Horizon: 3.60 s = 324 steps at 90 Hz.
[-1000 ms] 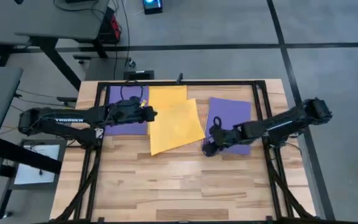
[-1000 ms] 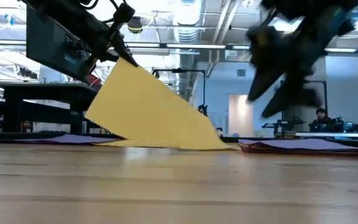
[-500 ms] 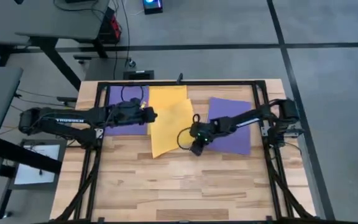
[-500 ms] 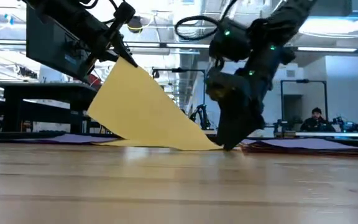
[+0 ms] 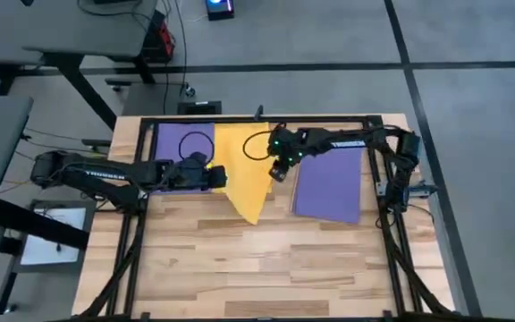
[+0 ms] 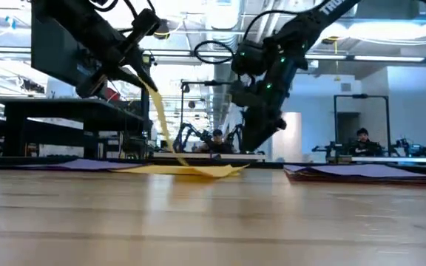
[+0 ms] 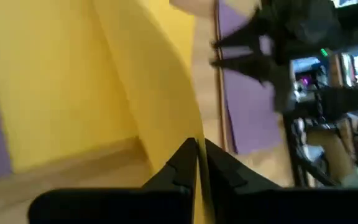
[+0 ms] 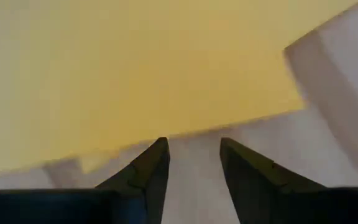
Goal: Organize paper
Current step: Stack the yellow paper on top of the yellow paper
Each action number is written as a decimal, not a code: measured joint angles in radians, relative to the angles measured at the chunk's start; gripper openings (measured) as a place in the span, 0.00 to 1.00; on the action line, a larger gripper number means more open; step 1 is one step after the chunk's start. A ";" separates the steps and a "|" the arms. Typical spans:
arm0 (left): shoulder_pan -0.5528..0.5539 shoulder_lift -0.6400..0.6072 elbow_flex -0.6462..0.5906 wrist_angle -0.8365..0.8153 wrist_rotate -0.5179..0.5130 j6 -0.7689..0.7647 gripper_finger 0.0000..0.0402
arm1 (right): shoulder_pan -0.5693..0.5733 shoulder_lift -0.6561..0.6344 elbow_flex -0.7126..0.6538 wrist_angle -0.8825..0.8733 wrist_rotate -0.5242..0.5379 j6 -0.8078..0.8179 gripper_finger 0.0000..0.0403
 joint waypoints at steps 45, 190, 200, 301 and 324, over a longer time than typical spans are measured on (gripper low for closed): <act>-0.032 0.004 0.000 -0.211 -0.297 -0.133 0.00 | 0.082 -0.091 -0.054 -0.115 -0.005 0.139 0.33; -0.112 0.317 0.000 -0.059 -0.400 -0.411 0.00 | -0.190 0.113 0.061 -0.083 0.034 -0.282 0.33; -0.113 0.317 0.000 -0.030 -0.400 -0.386 0.00 | -0.193 0.116 -0.025 0.060 0.034 -0.290 0.33; -0.011 0.108 0.019 -0.258 -0.093 0.306 0.26 | -0.239 0.135 0.191 -0.143 -0.061 -0.179 0.33; -0.003 -0.015 0.025 -0.265 -0.063 0.369 0.26 | -0.027 0.064 0.192 -0.119 -0.362 0.003 0.33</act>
